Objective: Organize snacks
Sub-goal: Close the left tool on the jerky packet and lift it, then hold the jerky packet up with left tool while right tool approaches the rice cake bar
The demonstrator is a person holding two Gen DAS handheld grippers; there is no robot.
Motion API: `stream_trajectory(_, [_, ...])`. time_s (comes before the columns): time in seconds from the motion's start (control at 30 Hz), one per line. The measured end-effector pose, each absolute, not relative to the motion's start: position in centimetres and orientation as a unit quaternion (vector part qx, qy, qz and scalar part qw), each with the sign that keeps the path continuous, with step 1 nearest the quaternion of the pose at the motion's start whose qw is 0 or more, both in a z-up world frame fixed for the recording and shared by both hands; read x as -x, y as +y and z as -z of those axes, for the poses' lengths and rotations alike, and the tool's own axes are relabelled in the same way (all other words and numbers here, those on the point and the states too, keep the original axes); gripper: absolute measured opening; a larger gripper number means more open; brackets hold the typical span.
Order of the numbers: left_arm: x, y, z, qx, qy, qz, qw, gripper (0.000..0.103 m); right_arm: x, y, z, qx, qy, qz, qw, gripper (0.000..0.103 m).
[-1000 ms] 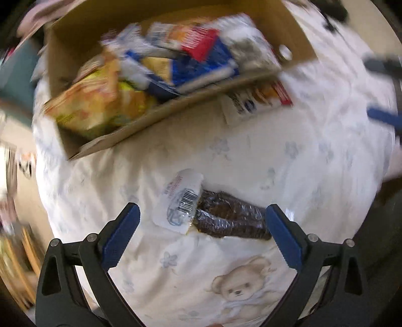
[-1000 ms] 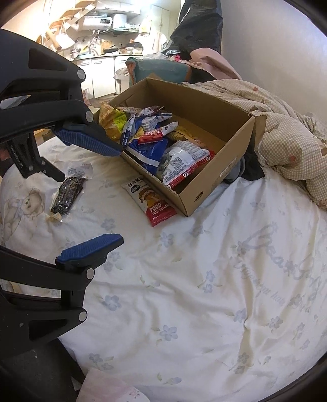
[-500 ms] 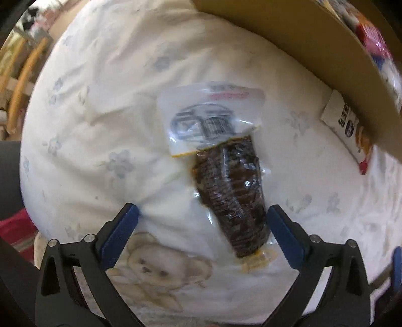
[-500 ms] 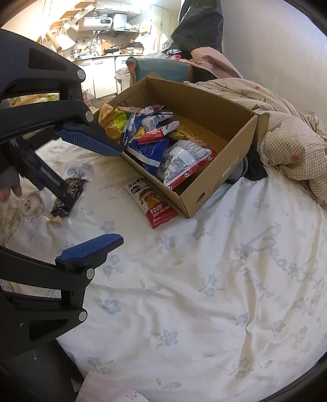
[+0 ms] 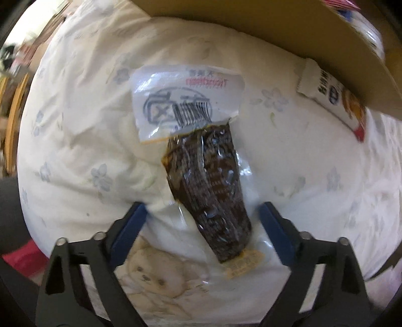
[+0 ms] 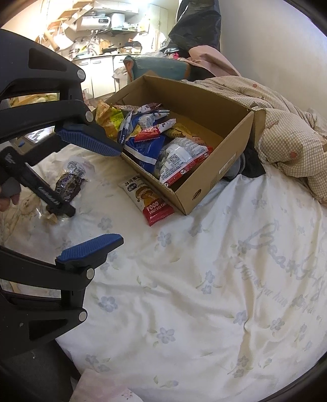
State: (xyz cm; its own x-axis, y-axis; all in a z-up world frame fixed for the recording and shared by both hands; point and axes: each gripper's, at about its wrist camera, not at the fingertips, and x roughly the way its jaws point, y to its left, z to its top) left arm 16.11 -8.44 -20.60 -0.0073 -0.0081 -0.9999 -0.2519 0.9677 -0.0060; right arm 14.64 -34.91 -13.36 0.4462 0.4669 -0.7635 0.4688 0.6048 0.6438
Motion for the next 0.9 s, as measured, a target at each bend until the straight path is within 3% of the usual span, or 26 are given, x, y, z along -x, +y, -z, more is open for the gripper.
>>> stream_trajectory(0.07, [-15.9,-8.0,20.0,0.07,0.702,-0.06,0.706,0.068,-14.7,-34.8,13.4,-0.44,0.529,-0.001,0.725,0.067])
stream_trajectory(0.13, [-15.7,-7.5,19.4,0.052,0.704,-0.035,0.708,0.045,-14.6,-34.7,13.4,-0.439,0.53,0.001,0.725,0.067])
stream_trajectory(0.23, [-15.8,-5.9,17.7,0.037,0.702,0.018,0.711,0.029,-14.5,-34.6,13.4,-0.44,0.53,0.0,0.725,0.067])
stream_trajectory(0.6, [-15.8,-2.9,13.7,-0.028,0.687,0.082,0.722,0.017,-14.3,-34.1,13.7,-0.431,0.54,0.004,0.723,0.067])
stream_trajectory(0.73, [-14.7,-4.4,12.4,-0.119,0.657,0.08,0.74,0.01,-14.0,-34.5,13.9,-0.431,0.539,0.012,0.724,0.067])
stream_trajectory(0.8, [-14.5,-5.3,12.5,-0.158,0.647,0.073,0.743,0.011,-14.0,-34.5,14.0,-0.43,0.541,0.013,0.723,0.067])
stream_trajectory(0.9, [-15.2,-6.4,13.8,-0.139,0.661,0.07,0.734,0.012,-14.2,-34.1,14.2,-0.424,0.546,0.015,0.722,0.067])
